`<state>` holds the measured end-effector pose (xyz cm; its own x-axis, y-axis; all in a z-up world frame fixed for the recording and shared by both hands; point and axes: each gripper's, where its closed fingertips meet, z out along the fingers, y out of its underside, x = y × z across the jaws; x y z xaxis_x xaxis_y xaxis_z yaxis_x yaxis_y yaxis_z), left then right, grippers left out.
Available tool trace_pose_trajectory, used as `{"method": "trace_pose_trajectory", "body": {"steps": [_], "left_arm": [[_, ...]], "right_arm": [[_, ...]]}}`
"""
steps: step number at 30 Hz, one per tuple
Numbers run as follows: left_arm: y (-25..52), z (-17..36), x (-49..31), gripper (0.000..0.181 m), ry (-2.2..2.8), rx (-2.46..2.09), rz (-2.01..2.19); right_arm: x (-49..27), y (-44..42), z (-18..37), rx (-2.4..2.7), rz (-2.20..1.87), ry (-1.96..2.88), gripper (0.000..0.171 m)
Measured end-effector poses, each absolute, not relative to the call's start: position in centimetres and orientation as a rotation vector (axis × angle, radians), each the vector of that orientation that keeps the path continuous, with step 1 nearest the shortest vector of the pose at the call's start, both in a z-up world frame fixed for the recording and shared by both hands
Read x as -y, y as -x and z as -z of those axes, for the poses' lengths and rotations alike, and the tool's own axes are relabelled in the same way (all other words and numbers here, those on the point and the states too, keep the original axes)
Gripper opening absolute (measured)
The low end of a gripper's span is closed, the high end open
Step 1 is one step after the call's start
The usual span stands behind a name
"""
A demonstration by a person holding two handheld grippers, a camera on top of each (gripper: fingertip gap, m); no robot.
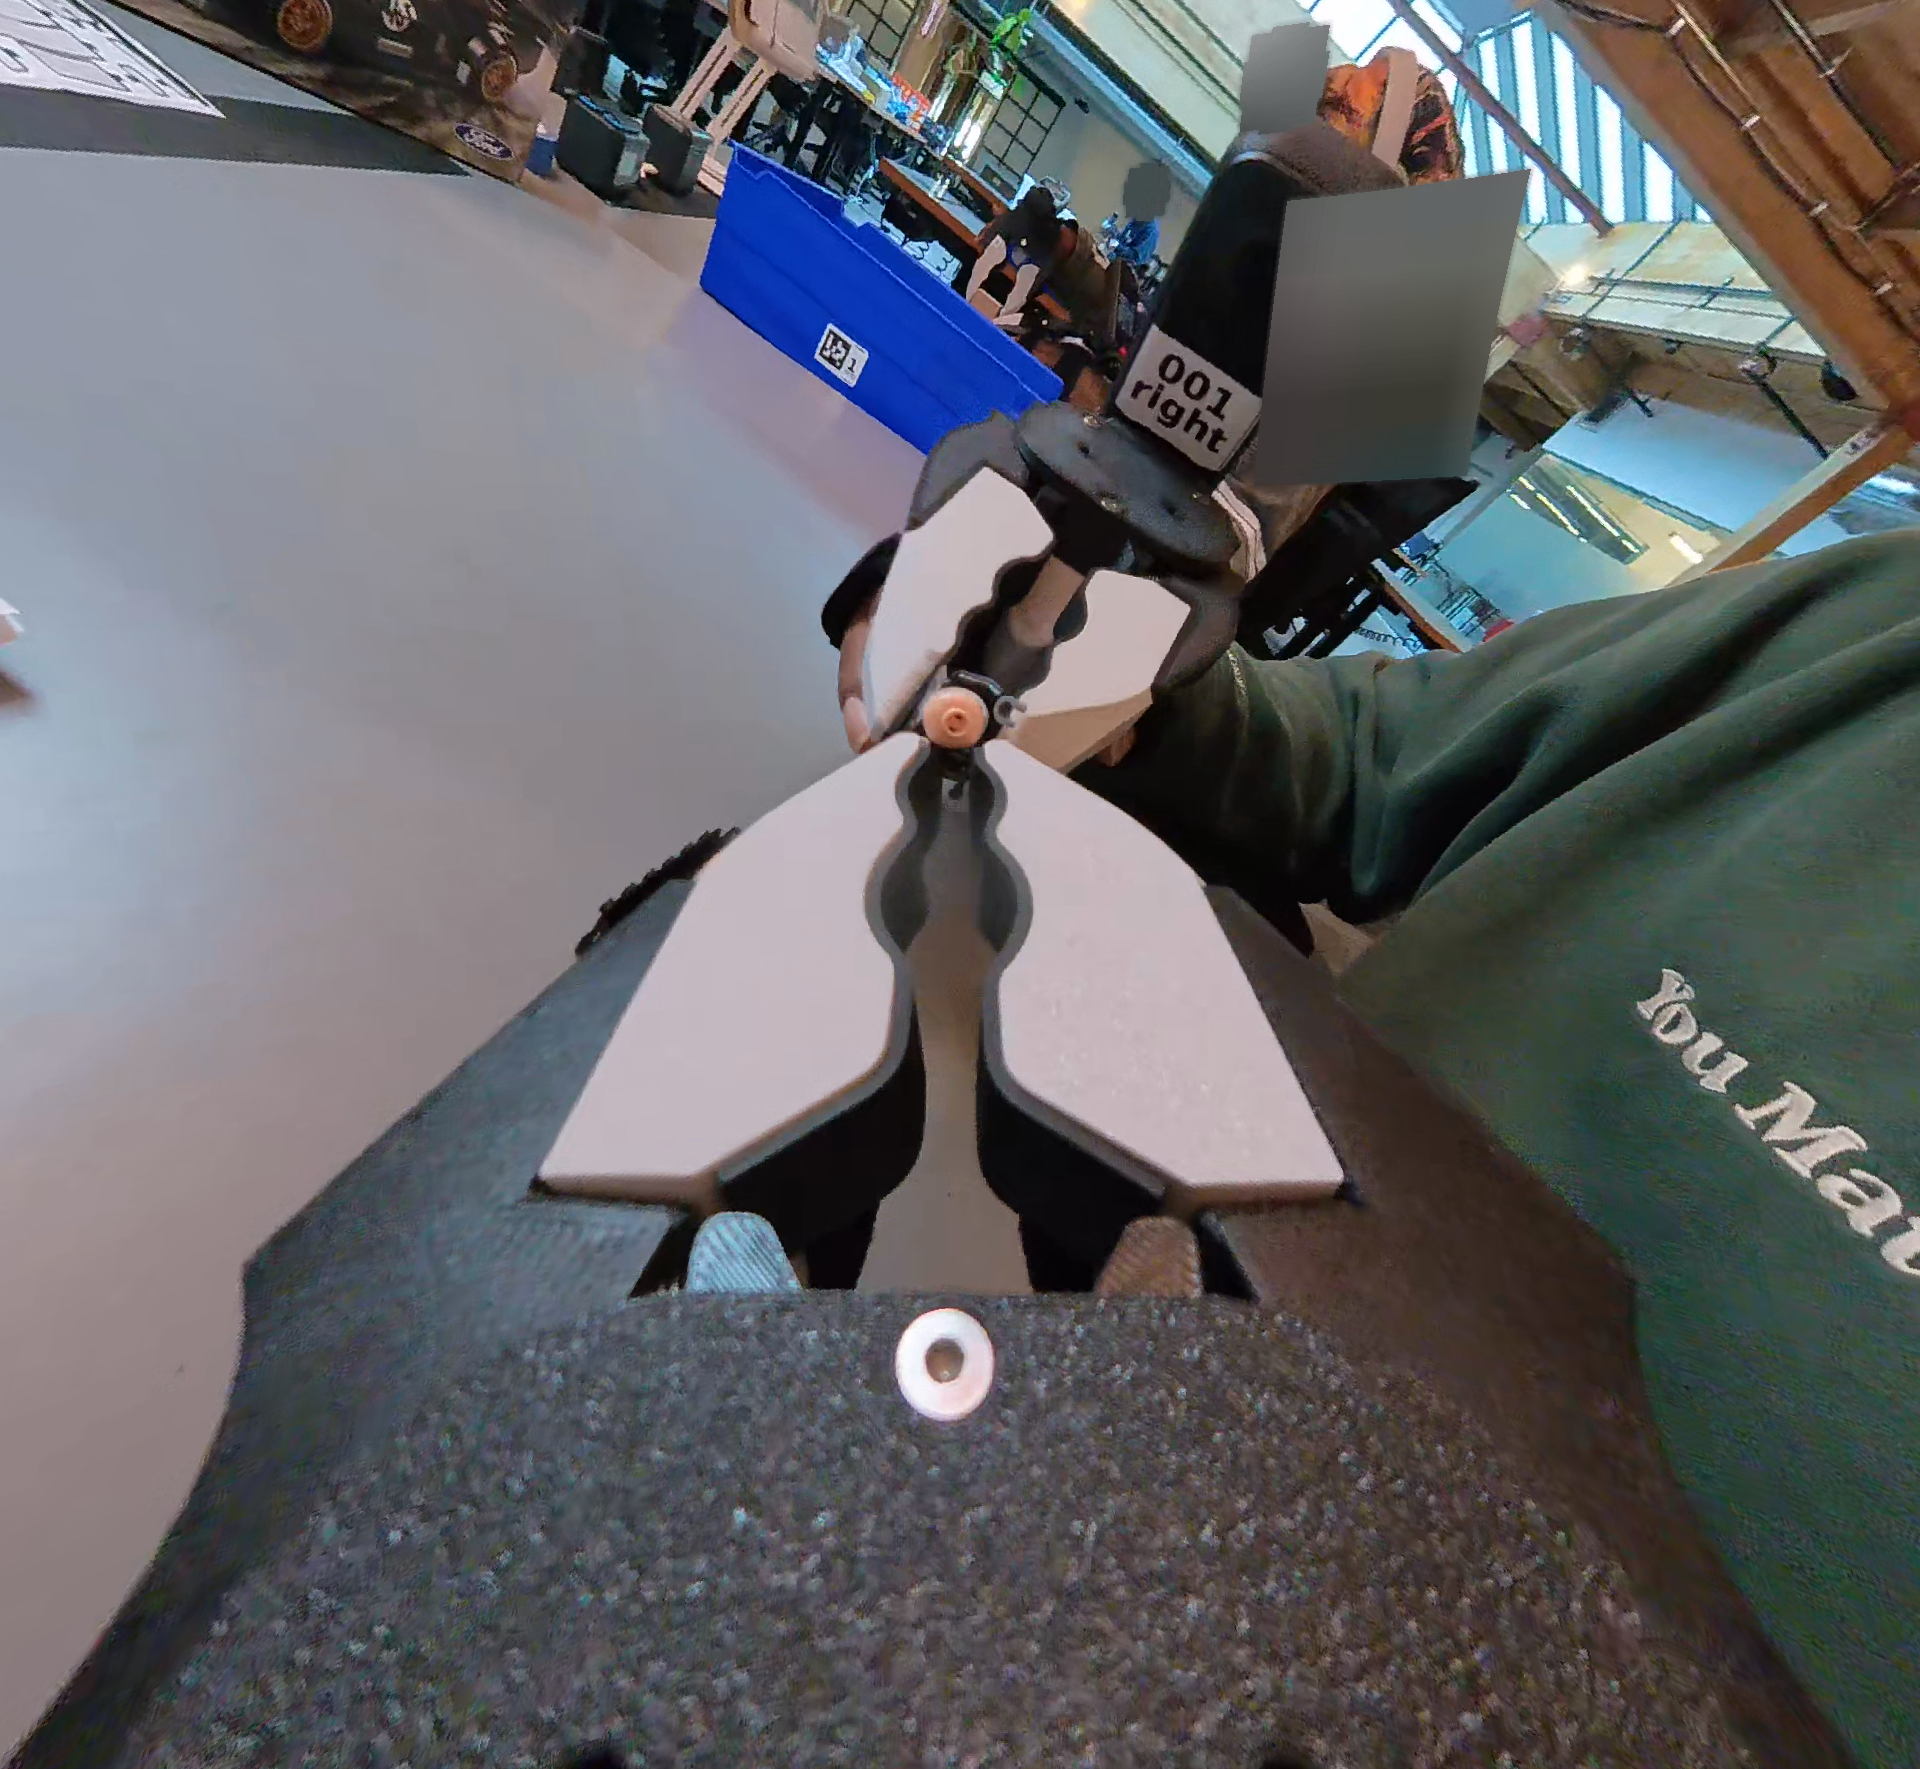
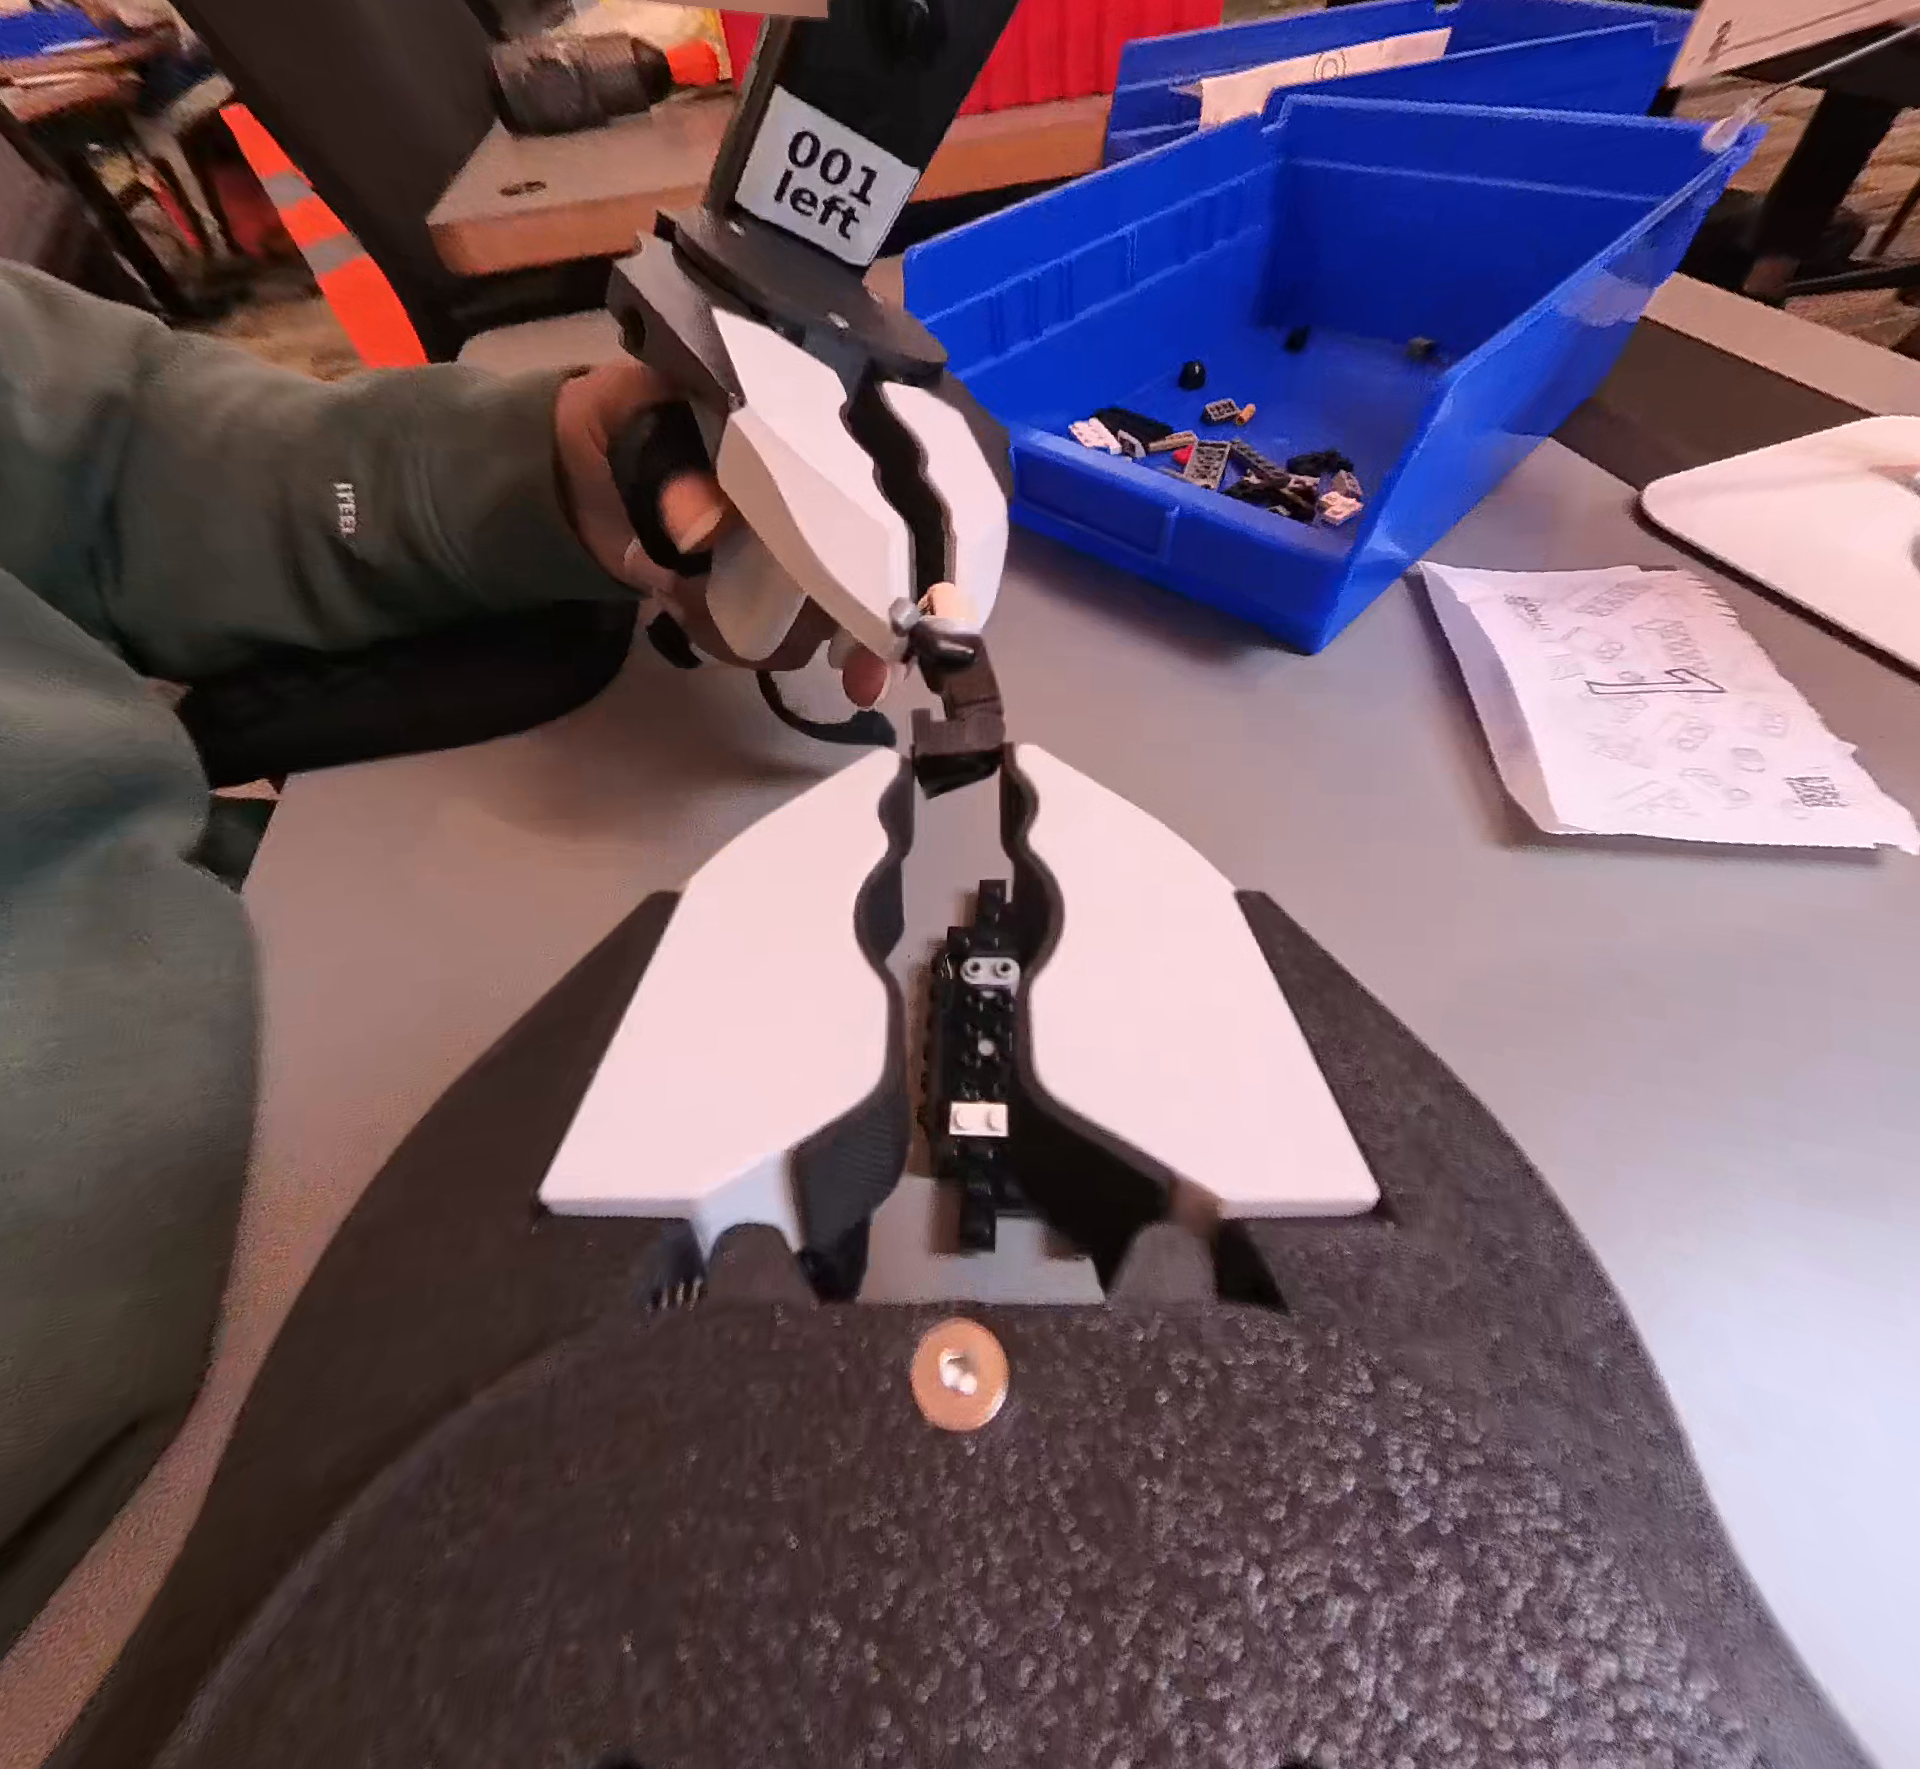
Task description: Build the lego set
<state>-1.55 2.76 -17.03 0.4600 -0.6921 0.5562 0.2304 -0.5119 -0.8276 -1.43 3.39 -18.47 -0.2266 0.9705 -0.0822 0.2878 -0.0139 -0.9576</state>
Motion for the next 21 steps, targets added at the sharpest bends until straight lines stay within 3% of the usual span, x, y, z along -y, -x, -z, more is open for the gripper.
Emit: {"method": "trace_pose_trajectory", "body": {"steps": [8,12,21], "left_arm": [[1.8,17.2,-3.1,0.006,1.762,-0.453,1.085],[1.4,17.3,-2.9,0.022,1.740,-0.583,0.877],[1.4,18.1,-3.5,0.014,1.791,-0.666,0.658]], "right_arm": [[-3.5,1.1,18.0,1.609,-1.244,1.304,0.014],[-2.7,1.3,18.5,1.644,-1.235,1.305,0.014],[-3.6,1.4,19.1,1.624,-1.177,1.338,0.015]]}}
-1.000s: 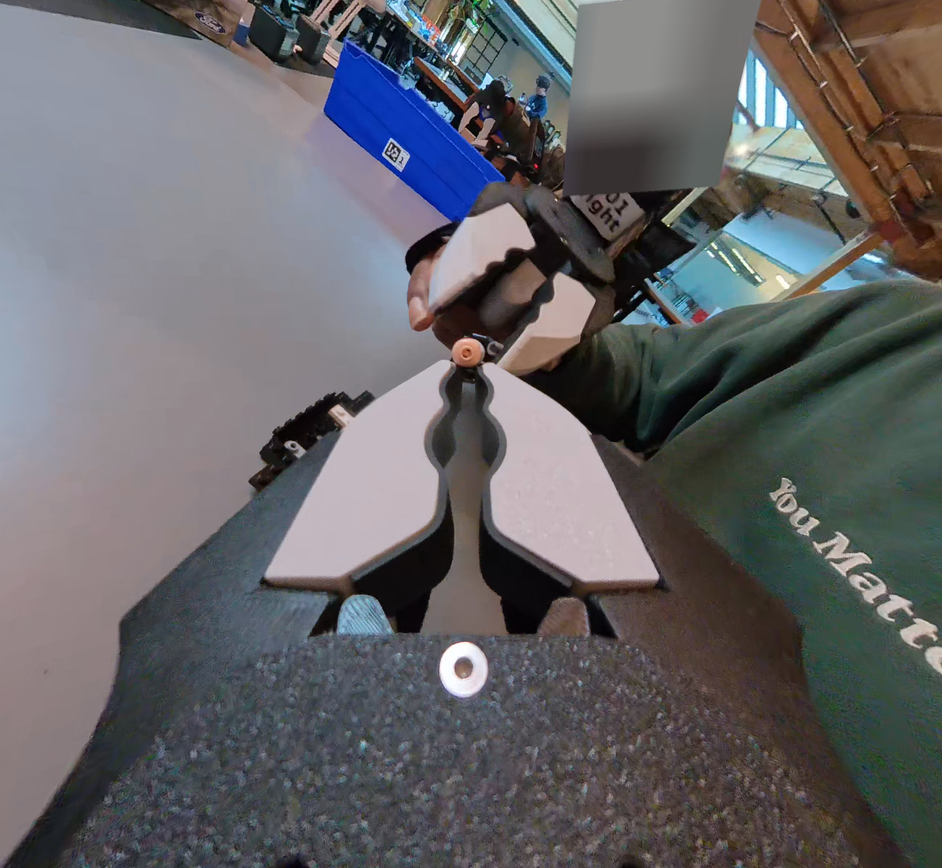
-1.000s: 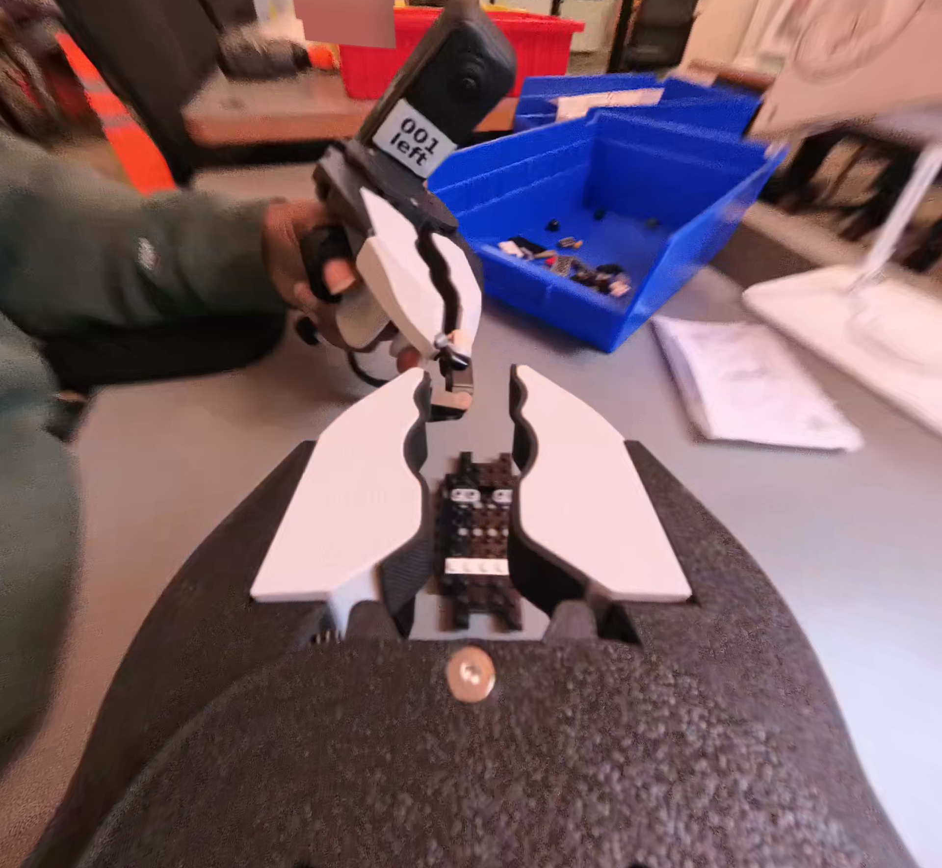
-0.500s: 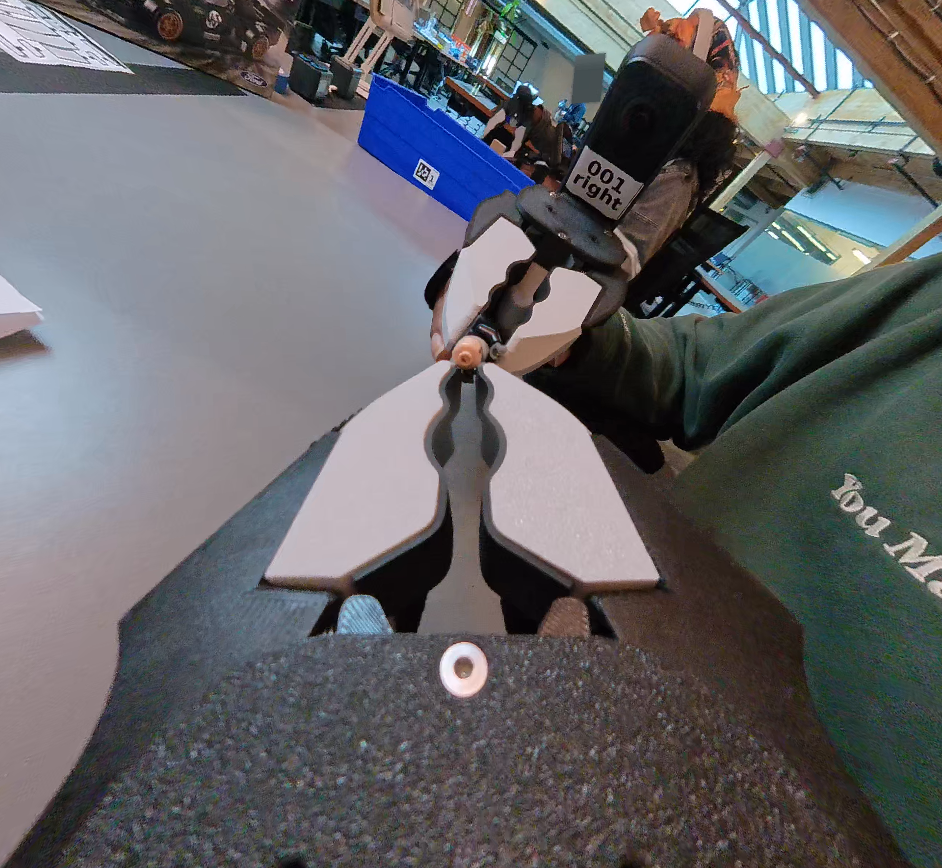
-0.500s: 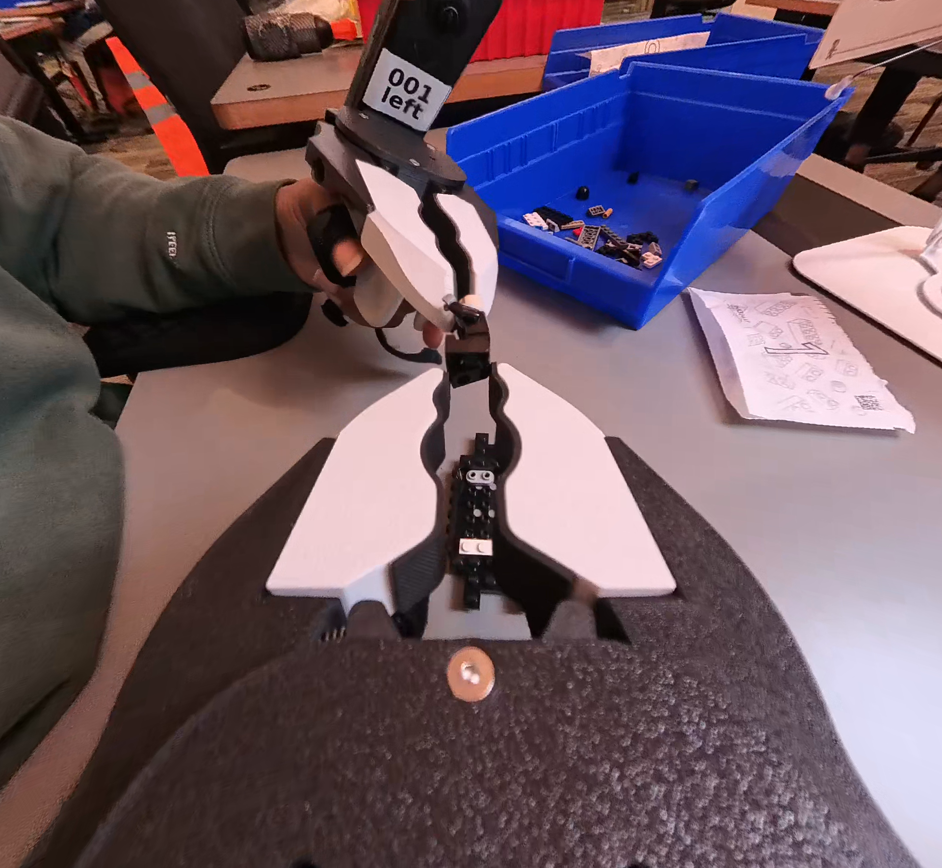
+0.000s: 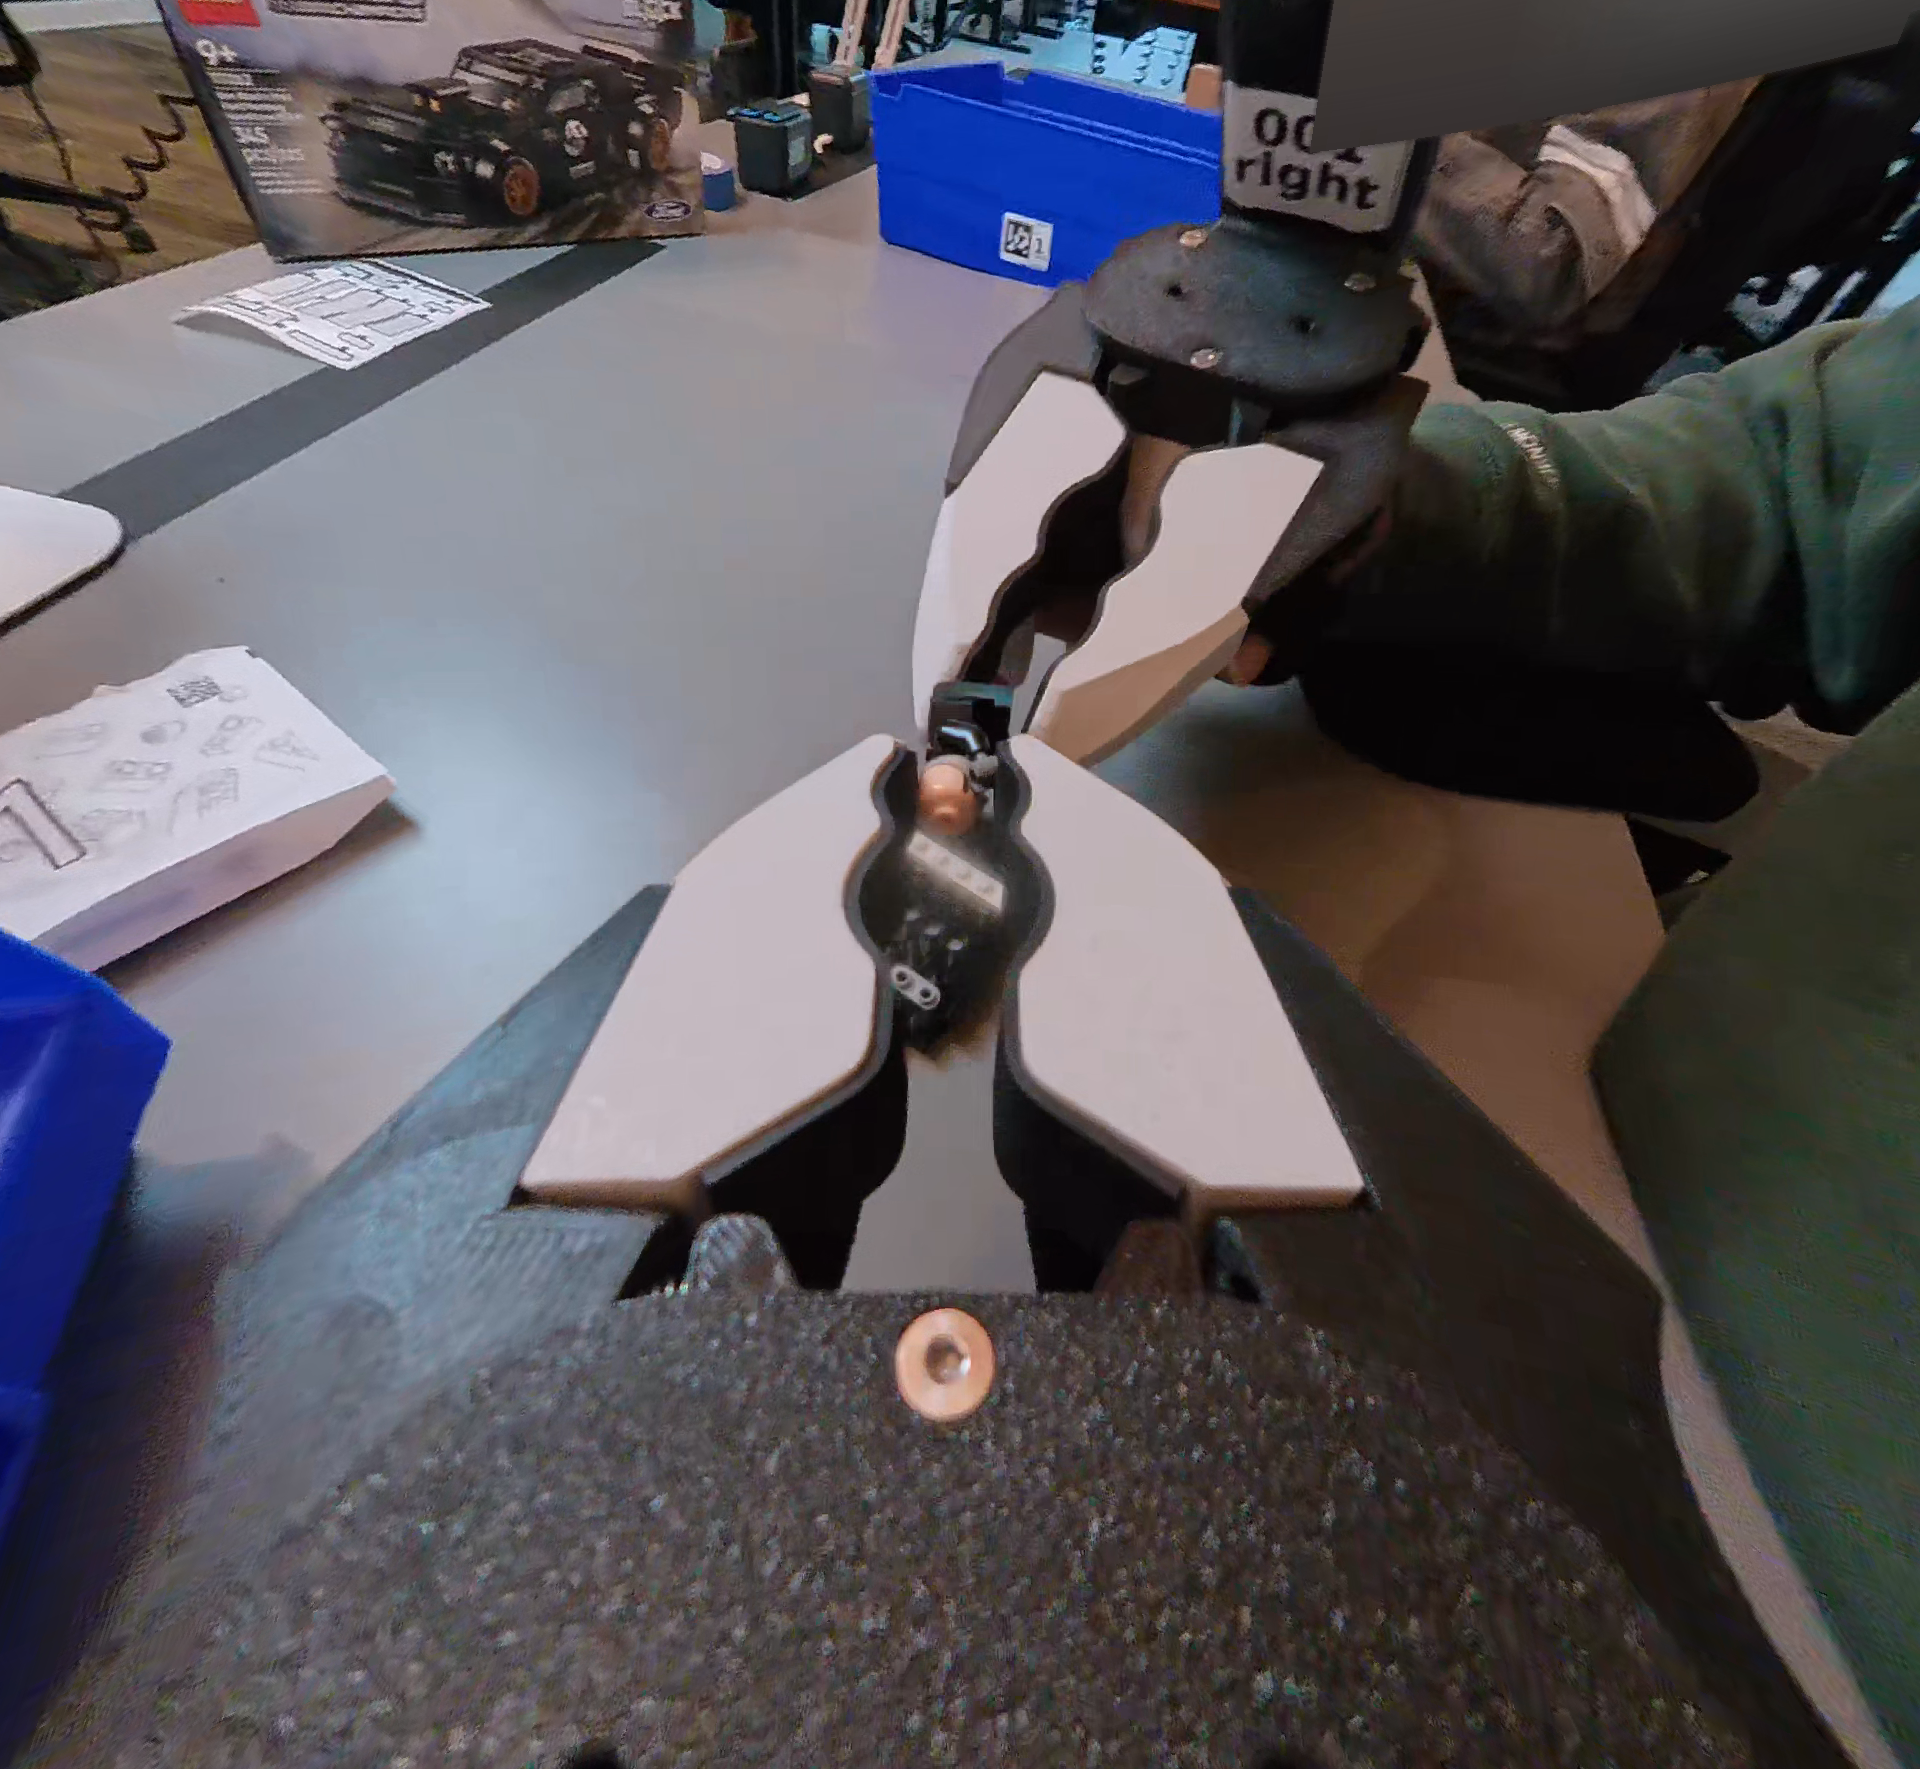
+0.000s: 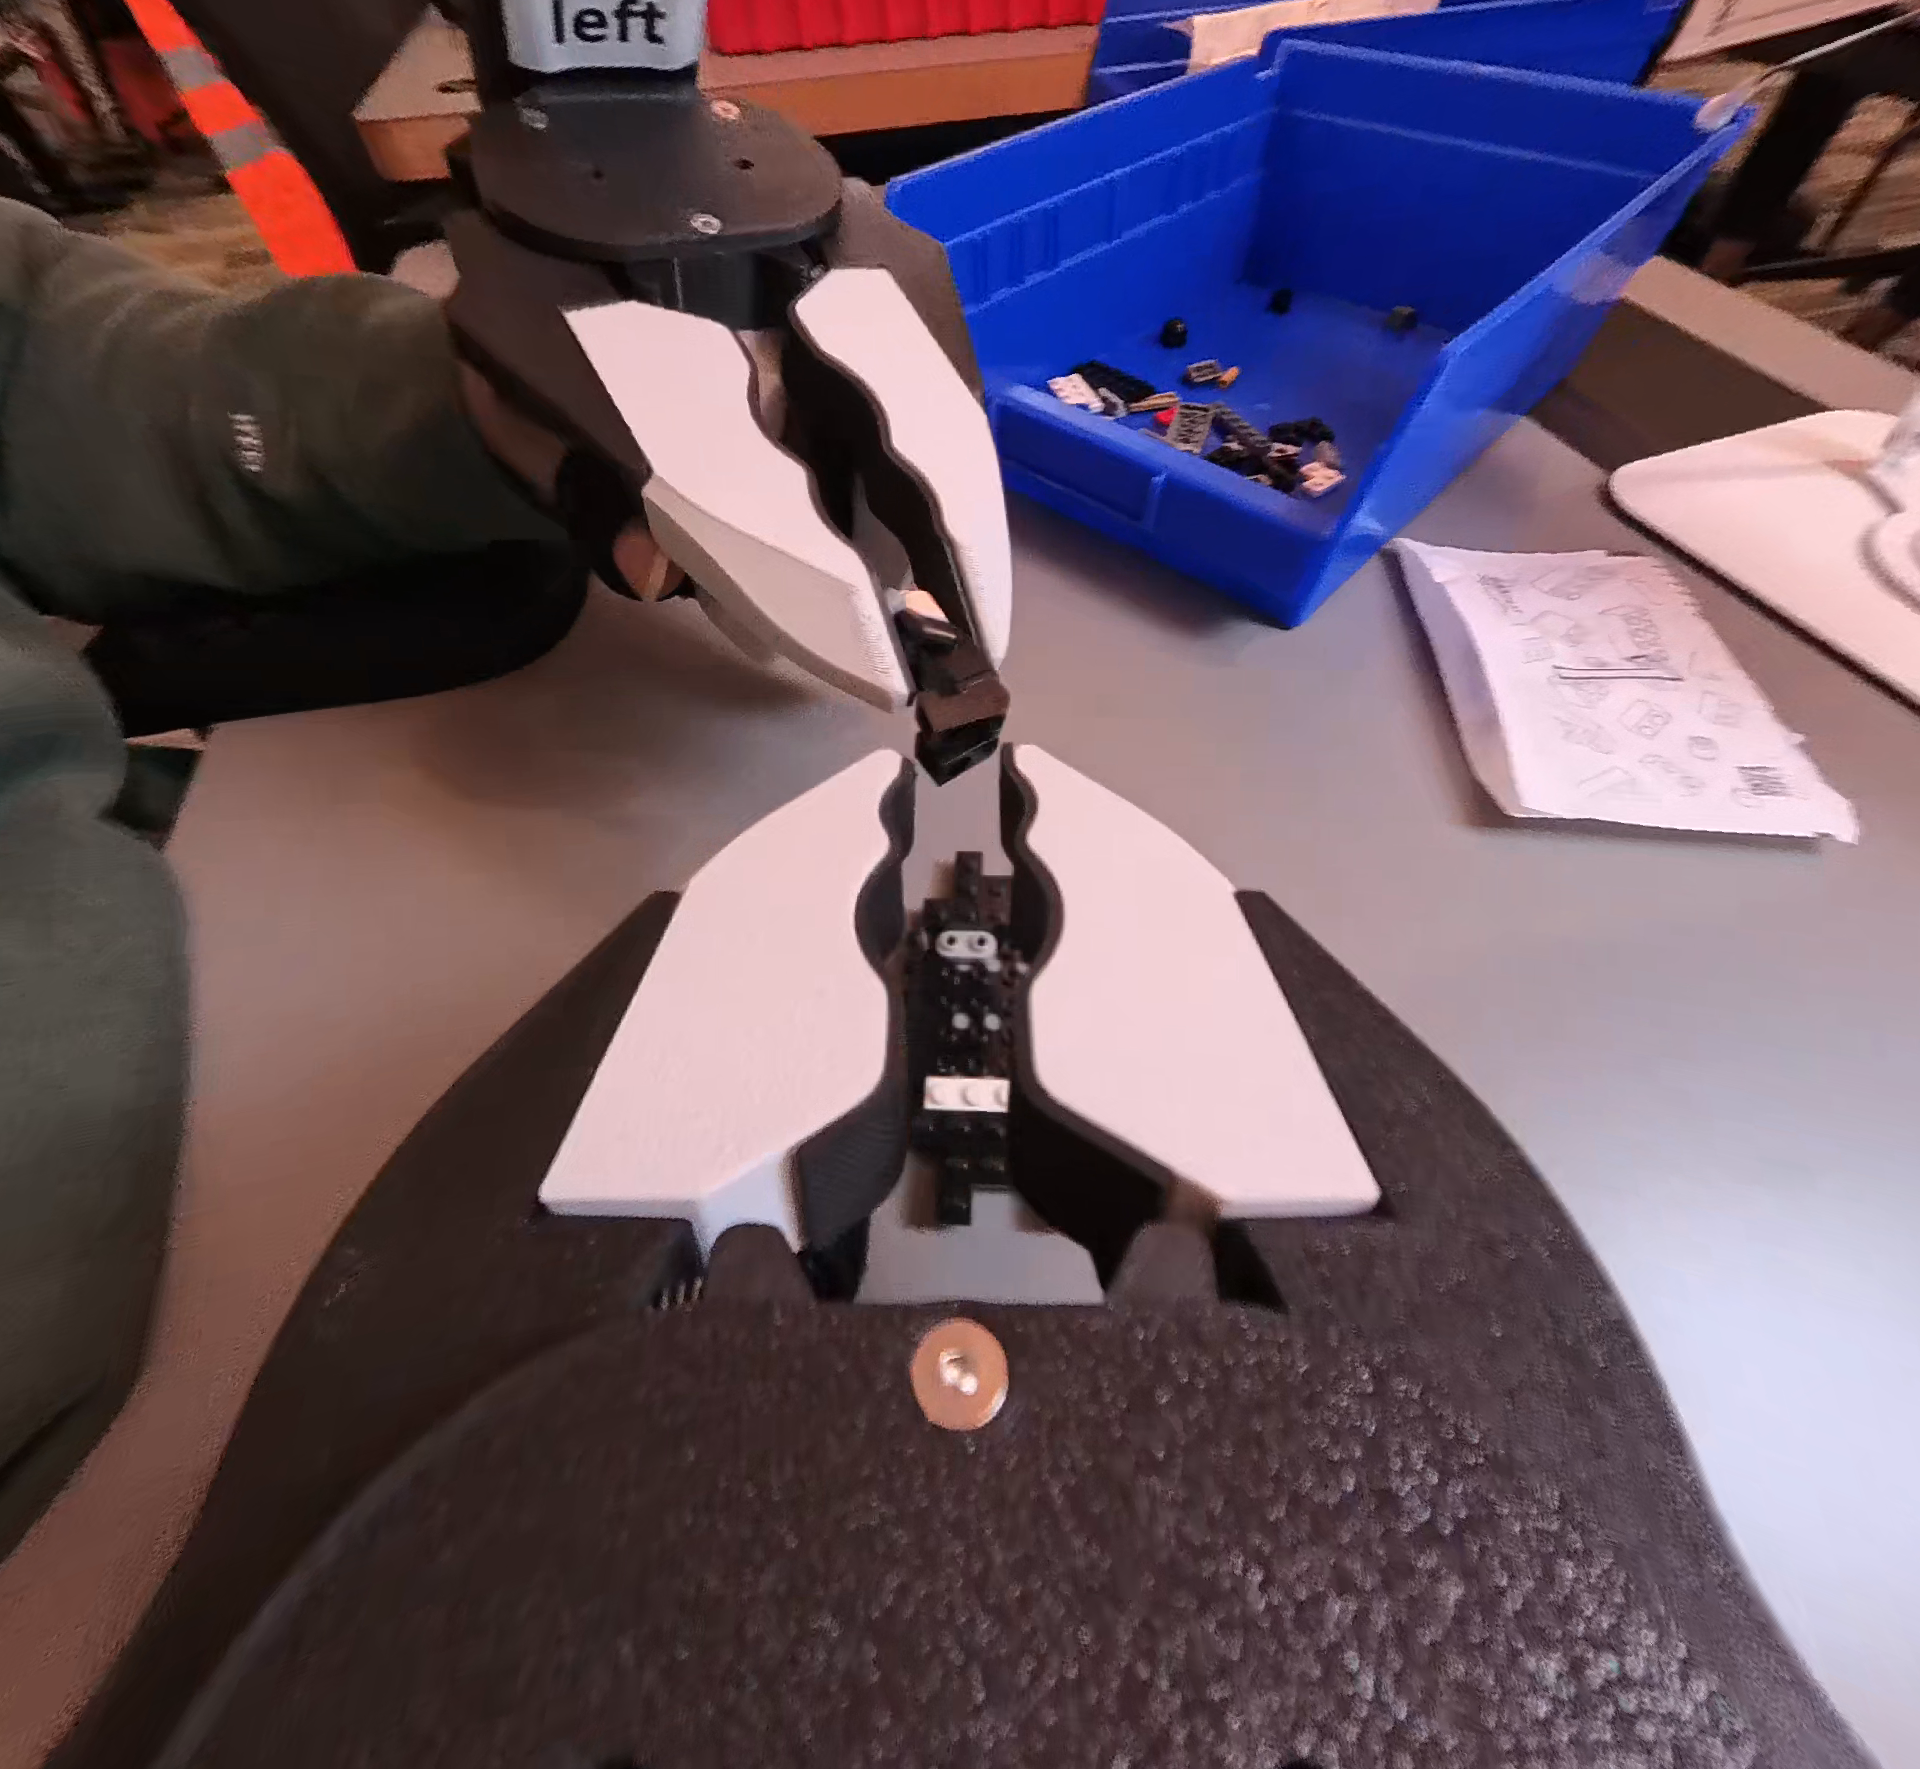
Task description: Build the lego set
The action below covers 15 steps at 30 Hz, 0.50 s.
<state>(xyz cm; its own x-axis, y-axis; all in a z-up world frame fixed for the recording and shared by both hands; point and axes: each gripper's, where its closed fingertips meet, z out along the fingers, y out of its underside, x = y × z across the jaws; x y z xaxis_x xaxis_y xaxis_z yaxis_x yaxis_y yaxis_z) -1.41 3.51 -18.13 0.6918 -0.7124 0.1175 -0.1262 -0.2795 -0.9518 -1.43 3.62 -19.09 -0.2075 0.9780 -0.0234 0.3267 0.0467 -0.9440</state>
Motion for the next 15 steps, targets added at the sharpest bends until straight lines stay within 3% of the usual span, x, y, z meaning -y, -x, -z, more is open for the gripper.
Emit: {"method": "trace_pose_trajectory", "body": {"steps": [4,10,15], "left_arm": [[1.88,18.23,-3.99,0.013,1.800,-0.687,0.494],[1.69,18.87,-3.91,0.014,1.764,-0.877,0.137],[1.86,18.94,-3.68,0.013,1.757,-0.902,0.161]], "right_arm": [[-3.66,1.66,18.81,1.587,-1.164,1.353,0.022],[-4.06,1.69,18.75,1.532,-1.260,1.434,0.017],[-3.99,1.56,19.17,1.594,-1.177,1.397,0.009]]}}
